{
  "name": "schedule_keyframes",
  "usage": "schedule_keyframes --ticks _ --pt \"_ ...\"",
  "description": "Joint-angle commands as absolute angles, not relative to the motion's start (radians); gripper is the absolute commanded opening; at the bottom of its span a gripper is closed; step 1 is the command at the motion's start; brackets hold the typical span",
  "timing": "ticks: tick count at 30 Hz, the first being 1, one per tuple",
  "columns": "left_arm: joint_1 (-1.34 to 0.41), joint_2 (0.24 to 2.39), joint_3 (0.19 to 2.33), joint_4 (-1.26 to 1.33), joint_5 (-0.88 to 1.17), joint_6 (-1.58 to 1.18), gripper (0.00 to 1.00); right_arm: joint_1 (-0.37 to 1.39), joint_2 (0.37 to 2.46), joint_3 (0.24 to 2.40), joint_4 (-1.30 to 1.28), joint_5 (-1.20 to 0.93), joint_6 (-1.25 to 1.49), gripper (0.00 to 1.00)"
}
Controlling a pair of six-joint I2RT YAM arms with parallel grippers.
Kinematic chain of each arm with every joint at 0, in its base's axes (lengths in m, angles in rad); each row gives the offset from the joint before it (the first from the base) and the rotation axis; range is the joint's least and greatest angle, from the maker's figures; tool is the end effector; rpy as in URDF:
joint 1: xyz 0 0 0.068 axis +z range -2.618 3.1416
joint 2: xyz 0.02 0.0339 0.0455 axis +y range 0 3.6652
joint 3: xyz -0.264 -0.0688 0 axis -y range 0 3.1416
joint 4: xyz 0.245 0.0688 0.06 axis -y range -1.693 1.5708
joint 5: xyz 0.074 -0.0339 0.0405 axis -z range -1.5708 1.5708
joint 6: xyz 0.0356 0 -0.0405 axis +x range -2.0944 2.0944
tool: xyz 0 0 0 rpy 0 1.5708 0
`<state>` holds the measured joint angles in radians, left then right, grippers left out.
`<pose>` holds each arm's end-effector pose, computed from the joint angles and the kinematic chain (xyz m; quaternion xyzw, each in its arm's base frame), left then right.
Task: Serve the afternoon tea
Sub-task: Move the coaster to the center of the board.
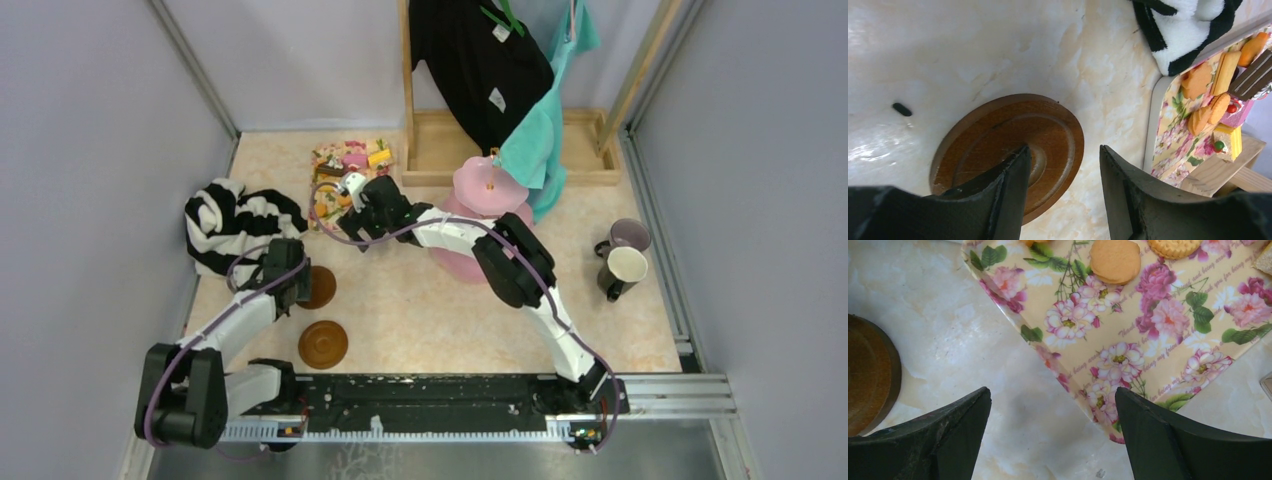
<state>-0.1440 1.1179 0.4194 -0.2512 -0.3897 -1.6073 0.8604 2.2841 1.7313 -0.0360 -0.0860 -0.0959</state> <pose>0.1929 -0.0143 0.1523 -0.6681 0.6555 -0.1122 0.3336 0.3393 0.3991 0.1748 -0.4234 0.7729 0.2109 0.4229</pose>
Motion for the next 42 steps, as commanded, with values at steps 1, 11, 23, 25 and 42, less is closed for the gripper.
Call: schedule_keyframes --ticks 1,11,23,25,42 --pt "-0.138 1.198 0.421 -0.275 -0.452 -1.586 0.6 0.846 2.313 1.813 -0.029 -0.125 -0.123 0.94" --pt "-0.123 1.258 0.472 -0.268 -0.512 -1.569 0.6 0.832 2.383 1.907 -0.078 -0.158 -0.164 0.94" --pt "-0.102 1.37 0.521 -0.196 -0.471 -1.532 0.59 0.826 2.41 1.887 -0.098 -0.152 -0.175 0.73" --pt "-0.098 1.373 0.522 -0.196 -0.469 -1.538 0.59 0.825 2.41 1.871 -0.094 -0.156 -0.175 0.67" --pt "-0.055 1.269 0.456 -0.277 -0.517 -1.604 0.59 0.86 2.309 1.661 -0.055 -0.156 -0.176 0.2"
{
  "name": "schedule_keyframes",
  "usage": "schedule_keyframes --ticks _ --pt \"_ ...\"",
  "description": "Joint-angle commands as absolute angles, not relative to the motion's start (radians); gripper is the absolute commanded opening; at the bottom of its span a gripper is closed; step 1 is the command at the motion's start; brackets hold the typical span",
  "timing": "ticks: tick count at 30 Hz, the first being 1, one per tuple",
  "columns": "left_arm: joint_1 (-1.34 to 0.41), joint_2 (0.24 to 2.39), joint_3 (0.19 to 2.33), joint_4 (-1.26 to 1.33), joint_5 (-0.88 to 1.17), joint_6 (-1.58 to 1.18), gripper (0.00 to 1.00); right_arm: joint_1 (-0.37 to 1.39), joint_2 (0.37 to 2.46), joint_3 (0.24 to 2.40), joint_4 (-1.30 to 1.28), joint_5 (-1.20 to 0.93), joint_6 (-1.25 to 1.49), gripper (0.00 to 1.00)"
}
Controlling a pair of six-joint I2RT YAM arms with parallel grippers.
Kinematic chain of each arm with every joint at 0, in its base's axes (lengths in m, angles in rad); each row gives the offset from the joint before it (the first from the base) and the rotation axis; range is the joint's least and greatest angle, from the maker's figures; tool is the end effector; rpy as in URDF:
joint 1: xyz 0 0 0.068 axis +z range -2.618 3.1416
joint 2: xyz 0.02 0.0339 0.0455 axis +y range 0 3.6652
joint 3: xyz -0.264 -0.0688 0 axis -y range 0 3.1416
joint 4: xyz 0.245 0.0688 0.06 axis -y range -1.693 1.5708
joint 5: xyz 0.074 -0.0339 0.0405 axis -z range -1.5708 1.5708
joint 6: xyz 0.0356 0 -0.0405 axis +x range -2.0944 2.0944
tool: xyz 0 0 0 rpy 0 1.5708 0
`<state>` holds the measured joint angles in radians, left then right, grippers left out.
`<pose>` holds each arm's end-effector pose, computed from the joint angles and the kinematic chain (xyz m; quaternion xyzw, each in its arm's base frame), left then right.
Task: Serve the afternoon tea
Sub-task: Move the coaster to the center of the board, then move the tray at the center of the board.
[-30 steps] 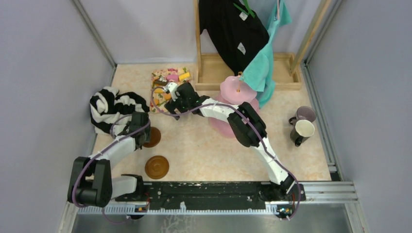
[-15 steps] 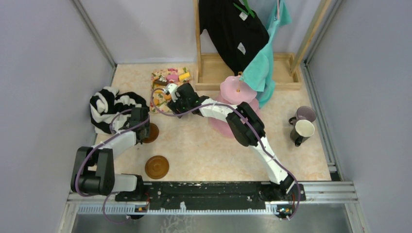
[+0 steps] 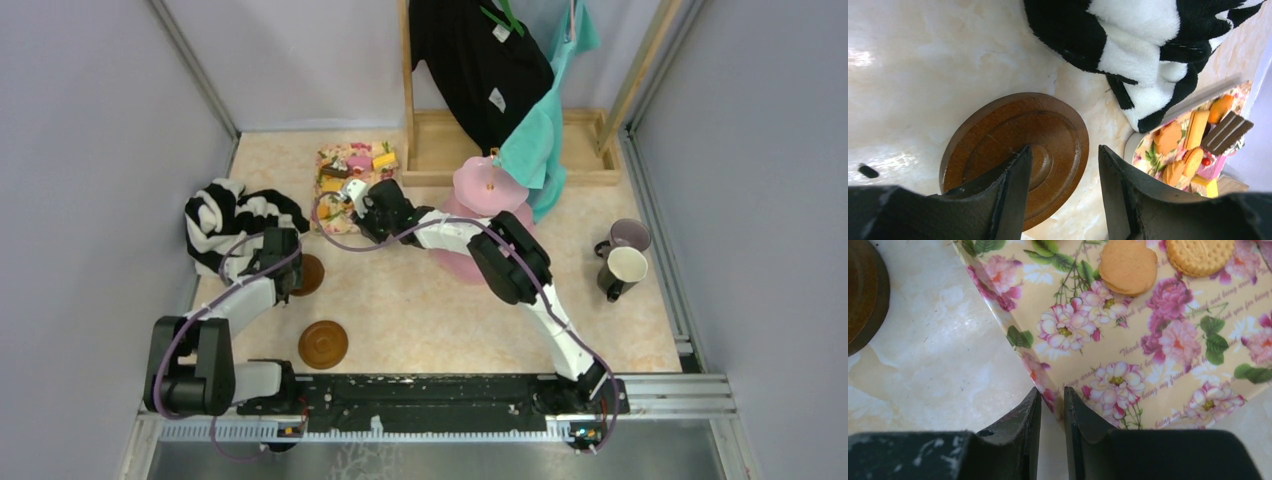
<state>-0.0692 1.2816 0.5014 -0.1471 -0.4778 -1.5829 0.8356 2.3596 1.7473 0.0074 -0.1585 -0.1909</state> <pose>0.2250 0.0008 0.1524 -0.6873 0.6187 -0.0737 0.3733 0.3527 0.3984 0.1458 -0.4655 0.7510 0.2132 0.4169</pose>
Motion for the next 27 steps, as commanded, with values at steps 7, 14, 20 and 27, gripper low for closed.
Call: schedule_keyframes --ticks 7,14,20,27 --pt "-0.056 1.231 0.447 -0.322 -0.546 -1.623 0.59 0.89 2.236 1.531 -0.02 -0.157 -0.167 0.14" --pt "-0.055 1.212 0.449 -0.346 -0.563 -1.63 0.59 0.906 2.159 1.412 0.012 -0.152 -0.146 0.12" --pt "-0.054 1.206 0.457 -0.372 -0.595 -1.631 0.59 0.929 2.106 1.332 0.023 -0.145 -0.126 0.12" --pt "-0.05 1.189 0.462 -0.392 -0.618 -1.637 0.59 0.963 2.048 1.236 0.052 -0.126 -0.069 0.11"
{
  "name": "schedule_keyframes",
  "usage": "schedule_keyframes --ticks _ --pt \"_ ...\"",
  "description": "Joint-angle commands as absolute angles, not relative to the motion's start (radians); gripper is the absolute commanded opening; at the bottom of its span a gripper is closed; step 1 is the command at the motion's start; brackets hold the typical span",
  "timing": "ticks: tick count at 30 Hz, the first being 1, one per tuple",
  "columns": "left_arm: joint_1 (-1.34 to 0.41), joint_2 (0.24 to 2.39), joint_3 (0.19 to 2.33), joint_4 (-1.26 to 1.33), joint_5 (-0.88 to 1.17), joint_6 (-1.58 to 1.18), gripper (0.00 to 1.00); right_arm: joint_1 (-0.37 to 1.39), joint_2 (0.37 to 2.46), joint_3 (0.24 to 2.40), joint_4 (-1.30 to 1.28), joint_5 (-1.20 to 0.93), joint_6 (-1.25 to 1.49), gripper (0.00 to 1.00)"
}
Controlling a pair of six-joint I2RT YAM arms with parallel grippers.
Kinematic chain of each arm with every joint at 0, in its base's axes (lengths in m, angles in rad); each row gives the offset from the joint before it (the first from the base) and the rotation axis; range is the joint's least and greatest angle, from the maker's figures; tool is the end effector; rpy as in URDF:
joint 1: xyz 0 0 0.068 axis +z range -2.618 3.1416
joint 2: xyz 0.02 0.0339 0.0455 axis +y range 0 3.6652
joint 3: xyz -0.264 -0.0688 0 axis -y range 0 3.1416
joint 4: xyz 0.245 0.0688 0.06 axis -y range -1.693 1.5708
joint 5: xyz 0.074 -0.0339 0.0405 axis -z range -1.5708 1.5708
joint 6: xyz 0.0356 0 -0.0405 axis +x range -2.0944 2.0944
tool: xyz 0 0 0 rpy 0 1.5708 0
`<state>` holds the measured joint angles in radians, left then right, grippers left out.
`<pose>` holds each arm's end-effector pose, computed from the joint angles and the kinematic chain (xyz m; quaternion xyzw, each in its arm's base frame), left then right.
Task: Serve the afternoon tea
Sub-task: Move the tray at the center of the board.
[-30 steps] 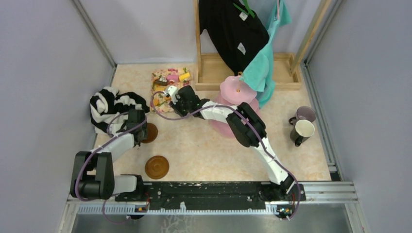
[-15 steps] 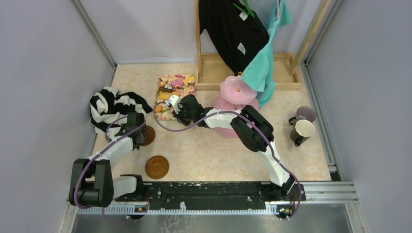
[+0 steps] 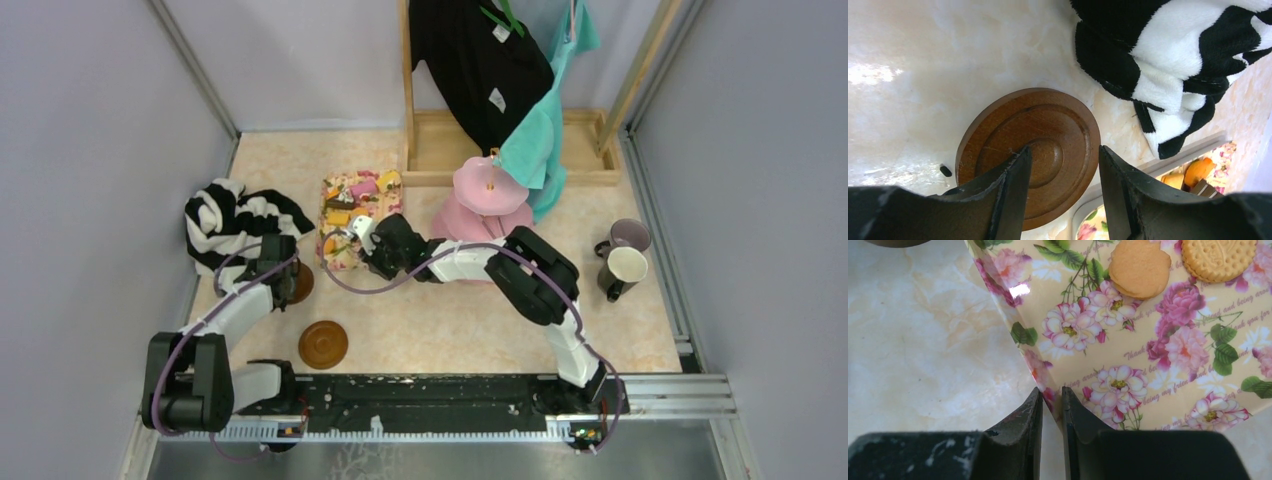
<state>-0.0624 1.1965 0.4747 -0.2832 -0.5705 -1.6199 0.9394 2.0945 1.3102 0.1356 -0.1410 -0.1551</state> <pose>0.2036 0.0065 0.1546 -0.7031 0.6007 -0.0195 0.3800 0.2645 0.3701 0.1455 -0.4916 0.7466 0.2279 0.3860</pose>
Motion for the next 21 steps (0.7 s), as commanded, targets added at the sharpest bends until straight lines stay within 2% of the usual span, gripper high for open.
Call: schedule_keyframes --ticks 1,13,16,21 --pt "-0.05 1.188 0.462 -0.394 -0.622 -1.635 0.59 0.964 2.038 1.221 0.058 -0.124 -0.055 0.12" --pt "-0.048 1.195 0.476 -0.38 -0.621 -1.616 0.58 1.021 1.97 1.157 0.032 0.007 0.123 0.1" --pt "-0.049 1.201 0.489 -0.362 -0.622 -1.587 0.56 1.031 1.976 1.152 0.024 0.049 0.192 0.07" --pt "-0.048 1.225 0.511 -0.274 -0.58 -1.475 0.53 1.034 1.987 1.118 0.034 0.103 0.299 0.07"
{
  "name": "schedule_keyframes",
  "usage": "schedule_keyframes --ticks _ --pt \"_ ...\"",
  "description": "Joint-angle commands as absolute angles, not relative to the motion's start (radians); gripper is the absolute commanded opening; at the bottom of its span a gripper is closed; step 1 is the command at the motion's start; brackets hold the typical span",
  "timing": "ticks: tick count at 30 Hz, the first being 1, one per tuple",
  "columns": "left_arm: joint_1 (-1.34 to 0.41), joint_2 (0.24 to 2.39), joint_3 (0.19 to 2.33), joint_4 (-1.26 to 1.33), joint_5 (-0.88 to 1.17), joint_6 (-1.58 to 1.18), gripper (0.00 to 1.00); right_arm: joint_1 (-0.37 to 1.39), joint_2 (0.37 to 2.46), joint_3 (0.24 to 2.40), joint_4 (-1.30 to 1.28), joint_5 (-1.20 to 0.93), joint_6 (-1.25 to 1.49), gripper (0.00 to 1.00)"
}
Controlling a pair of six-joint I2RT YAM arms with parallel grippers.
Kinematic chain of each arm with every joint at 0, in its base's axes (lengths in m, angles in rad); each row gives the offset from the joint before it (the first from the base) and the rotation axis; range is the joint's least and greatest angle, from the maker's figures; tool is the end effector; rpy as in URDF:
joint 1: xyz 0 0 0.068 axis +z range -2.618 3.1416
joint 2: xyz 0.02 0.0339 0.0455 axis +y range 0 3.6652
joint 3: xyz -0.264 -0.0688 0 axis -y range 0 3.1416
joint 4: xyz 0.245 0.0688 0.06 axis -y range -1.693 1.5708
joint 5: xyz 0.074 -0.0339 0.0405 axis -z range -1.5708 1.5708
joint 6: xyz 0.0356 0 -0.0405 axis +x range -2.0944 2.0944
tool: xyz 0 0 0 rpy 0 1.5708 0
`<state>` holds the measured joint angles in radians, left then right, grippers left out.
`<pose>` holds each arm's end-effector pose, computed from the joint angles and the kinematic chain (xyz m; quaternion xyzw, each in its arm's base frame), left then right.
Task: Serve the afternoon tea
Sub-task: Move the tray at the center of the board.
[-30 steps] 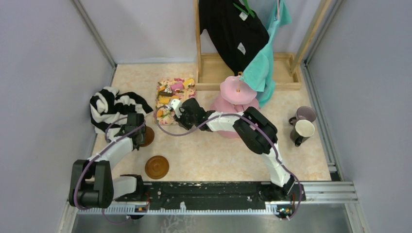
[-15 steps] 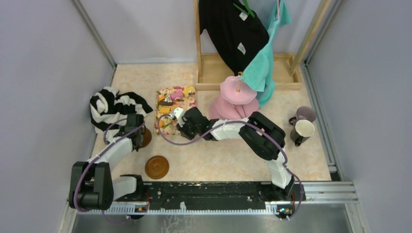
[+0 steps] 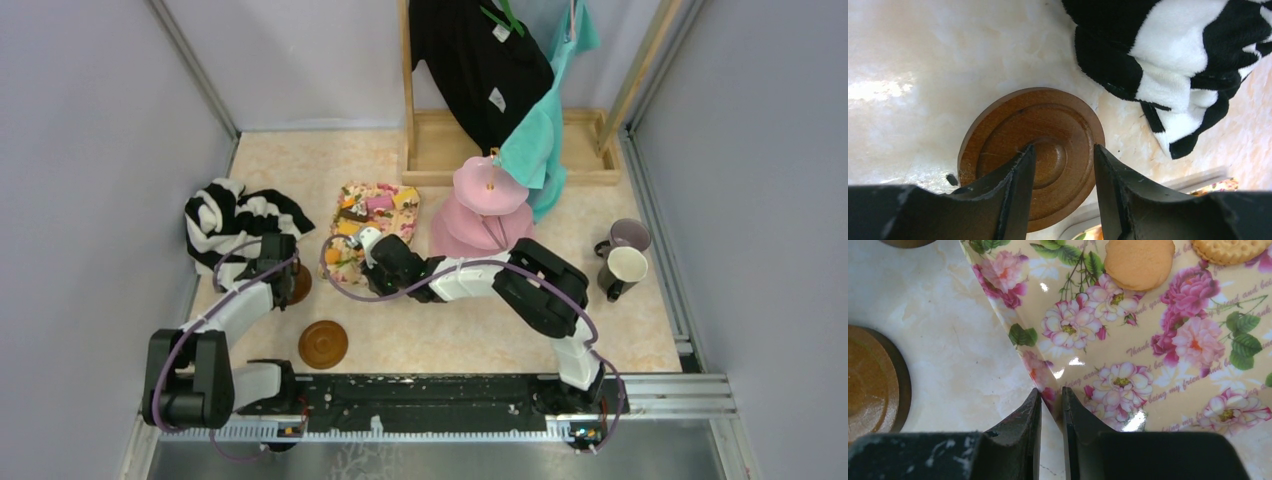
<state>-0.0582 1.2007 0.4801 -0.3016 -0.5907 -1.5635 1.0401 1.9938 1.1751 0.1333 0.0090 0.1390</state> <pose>0.2030 0.0080 0.1547 -0.6871 0.6183 0.0052 0.3816 0.2151 0.3659 0.1469 -0.3917 0.8143 0.2348 0.3583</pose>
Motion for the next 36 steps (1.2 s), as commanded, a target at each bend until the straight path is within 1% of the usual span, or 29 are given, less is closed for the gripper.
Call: schedule_keyframes --ticks 1,5,9,23,31,36 --pt "-0.048 1.231 0.514 -0.256 -0.569 -1.456 0.53 1.035 1.985 1.108 0.038 0.109 0.313 0.07" --pt "-0.05 1.258 0.511 -0.186 -0.532 -1.4 0.52 1.034 1.97 1.072 0.062 0.121 0.354 0.07" --pt "-0.049 1.291 0.515 -0.145 -0.496 -1.364 0.52 1.034 1.973 1.081 0.066 0.104 0.366 0.06" --pt "-0.065 1.365 0.548 -0.087 -0.451 -1.339 0.52 1.048 2.061 1.224 0.033 0.041 0.326 0.07" --pt "-0.074 1.364 0.562 -0.135 -0.49 -1.368 0.52 1.102 2.074 1.233 0.039 0.021 0.304 0.07" --pt "-0.074 1.325 0.538 -0.229 -0.542 -1.468 0.53 1.13 2.077 1.24 0.034 -0.012 0.274 0.07"
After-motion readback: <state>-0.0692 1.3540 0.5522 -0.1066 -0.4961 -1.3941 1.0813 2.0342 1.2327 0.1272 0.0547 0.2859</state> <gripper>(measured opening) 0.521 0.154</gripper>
